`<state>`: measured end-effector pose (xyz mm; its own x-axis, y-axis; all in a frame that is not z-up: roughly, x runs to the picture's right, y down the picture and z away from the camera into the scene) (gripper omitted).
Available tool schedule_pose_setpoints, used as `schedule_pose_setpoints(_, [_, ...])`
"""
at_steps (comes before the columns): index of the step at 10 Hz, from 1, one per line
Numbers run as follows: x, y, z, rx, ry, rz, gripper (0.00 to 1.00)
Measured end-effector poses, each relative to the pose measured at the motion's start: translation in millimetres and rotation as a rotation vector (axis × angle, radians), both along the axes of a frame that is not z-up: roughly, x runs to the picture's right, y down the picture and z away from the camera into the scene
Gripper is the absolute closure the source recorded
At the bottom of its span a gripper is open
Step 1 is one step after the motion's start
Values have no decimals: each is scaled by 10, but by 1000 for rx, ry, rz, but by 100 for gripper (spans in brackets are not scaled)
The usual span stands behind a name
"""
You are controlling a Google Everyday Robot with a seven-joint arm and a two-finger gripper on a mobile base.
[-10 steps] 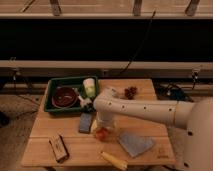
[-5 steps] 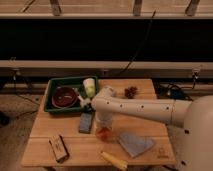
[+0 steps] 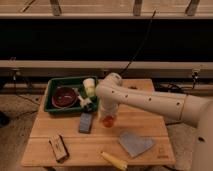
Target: Place apple in table surface
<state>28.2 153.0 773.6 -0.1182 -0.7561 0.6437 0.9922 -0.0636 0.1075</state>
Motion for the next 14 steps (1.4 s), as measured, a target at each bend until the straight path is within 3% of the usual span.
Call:
schedule_pose_setpoints(4, [569, -477, -156, 82, 71, 53, 100])
schedule_pose_setpoints(7, [756, -549, -154, 90, 107, 76, 100])
schedule_pose_setpoints(9, [787, -509, -92, 79, 120, 85, 100])
schedule_pose_setpoints(12, [841, -273, 122, 32, 134, 103, 100])
schedule_pose_setpoints(13, [852, -184, 200, 12, 136, 112, 96])
schedule_pose_setpoints(14, [848, -69, 304, -8, 136, 119, 85])
